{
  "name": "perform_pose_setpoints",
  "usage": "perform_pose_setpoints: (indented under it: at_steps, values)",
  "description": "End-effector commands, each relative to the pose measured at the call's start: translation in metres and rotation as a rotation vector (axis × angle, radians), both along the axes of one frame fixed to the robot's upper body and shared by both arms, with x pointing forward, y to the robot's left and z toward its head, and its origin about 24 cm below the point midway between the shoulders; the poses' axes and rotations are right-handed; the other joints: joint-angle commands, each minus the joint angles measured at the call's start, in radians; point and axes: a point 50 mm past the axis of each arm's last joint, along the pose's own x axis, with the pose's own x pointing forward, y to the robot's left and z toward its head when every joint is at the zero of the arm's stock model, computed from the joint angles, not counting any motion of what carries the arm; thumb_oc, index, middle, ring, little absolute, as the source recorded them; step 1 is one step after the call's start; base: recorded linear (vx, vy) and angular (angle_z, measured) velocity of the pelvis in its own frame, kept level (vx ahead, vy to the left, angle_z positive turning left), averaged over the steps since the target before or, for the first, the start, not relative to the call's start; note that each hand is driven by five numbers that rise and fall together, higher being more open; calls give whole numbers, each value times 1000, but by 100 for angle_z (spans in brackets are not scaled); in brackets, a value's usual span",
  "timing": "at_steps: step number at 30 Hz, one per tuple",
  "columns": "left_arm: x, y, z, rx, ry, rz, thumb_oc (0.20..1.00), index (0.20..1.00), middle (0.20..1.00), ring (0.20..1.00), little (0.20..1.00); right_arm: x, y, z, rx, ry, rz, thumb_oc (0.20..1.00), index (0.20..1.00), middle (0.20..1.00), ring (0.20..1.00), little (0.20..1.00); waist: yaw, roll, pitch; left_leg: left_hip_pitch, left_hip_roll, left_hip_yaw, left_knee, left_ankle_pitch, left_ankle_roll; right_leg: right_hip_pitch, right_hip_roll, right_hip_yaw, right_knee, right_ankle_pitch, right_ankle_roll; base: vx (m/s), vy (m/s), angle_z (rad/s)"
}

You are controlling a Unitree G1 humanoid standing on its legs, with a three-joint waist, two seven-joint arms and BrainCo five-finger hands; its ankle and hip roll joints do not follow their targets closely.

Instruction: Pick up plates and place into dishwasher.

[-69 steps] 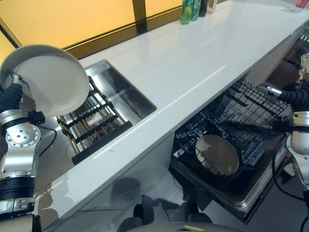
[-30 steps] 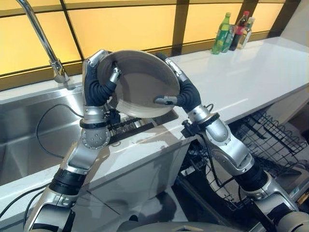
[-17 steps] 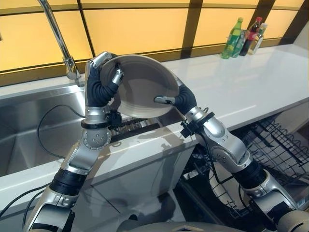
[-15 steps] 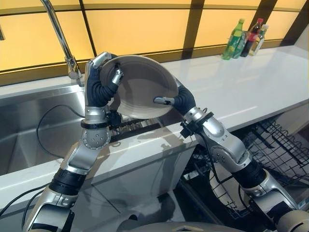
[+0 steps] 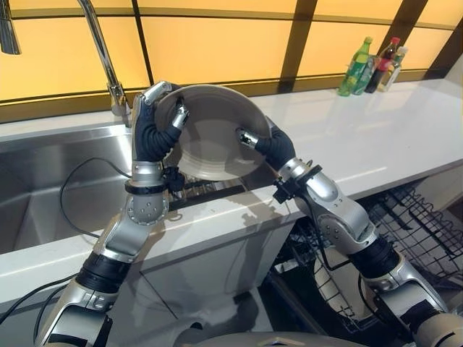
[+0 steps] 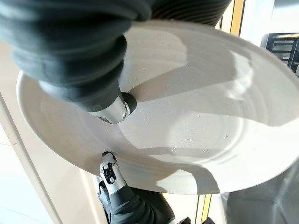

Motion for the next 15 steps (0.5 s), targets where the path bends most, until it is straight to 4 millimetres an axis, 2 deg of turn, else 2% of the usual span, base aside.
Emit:
perform_pose_setpoints:
  at_steps: [1,10,11,12,13,15]
  values:
    - [2,-27,26,-21,-131,-137,200,200,200,200,200,-18,38,27,2,-128,234,200,200,200,200,200,-11,29,-34,13,-37,39,-16,-47,62,-92,25,23,158,-65,-10,-42,-8,0]
    - [10,-23,26,-86,-90,-94,200,200,200,200,200,-14,37,38,11,-193,175,200,200,200,200,200,-8,34,-31,12,-37,33,-6,-47,62,-92,28,12,176,-75,-15,-48,-8,0]
    - [11,-19,26,-110,-90,-71,448,448,448,448,448,-13,35,40,5,-208,156,200,200,200,200,200,-8,34,-30,12,-36,32,-6,-47,61,-91,28,11,176,-75,-15,-42,-13,1]
    - [12,-18,27,-118,-87,-65,824,824,824,824,824,-12,34,41,2,-212,144,200,200,200,200,200,-7,34,-30,13,-36,31,-6,-47,61,-90,28,11,177,-75,-15,-53,-13,1]
    - [15,-12,26,-145,-57,-39,1000,1000,1000,1000,1000,-9,29,42,-20,-250,87,200,200,200,200,200,-7,34,-31,13,-33,32,-6,-46,58,-91,28,9,177,-75,-15,-51,-11,1]
    - [15,7,27,-290,-51,13,1000,1000,1000,1000,1000,-6,19,45,-65,-306,12,200,200,200,200,200,-8,35,-34,14,-30,32,-9,-44,55,-89,28,8,173,-74,-14,-45,-11,1]
